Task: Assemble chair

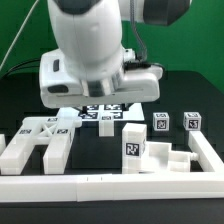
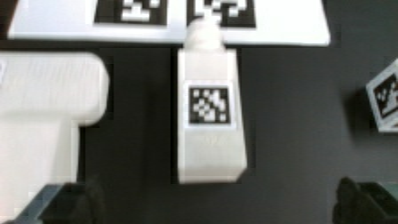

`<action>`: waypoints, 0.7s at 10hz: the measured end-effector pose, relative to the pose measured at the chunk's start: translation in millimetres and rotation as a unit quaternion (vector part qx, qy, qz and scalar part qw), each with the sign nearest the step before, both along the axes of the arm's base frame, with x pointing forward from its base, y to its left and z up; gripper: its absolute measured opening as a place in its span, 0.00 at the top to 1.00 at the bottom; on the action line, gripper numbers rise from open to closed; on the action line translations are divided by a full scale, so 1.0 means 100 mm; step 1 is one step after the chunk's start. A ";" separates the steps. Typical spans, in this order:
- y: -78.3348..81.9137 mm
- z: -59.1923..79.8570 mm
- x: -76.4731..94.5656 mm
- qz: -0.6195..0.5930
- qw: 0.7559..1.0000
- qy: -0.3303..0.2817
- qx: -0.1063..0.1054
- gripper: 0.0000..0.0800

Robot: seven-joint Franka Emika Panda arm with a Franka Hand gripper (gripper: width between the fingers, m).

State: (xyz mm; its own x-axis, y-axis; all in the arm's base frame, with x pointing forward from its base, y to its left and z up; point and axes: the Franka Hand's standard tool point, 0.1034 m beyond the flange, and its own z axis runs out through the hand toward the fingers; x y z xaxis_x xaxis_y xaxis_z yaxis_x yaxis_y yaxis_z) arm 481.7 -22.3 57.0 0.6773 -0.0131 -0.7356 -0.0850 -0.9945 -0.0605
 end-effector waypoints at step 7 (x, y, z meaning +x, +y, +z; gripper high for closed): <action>0.14 -0.31 -0.28 -0.027 0.998 0.059 0.004 0.19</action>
Offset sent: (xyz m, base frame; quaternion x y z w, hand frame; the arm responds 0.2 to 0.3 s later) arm -0.0397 0.0397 -0.0285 0.1261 -0.1179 0.0055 0.9850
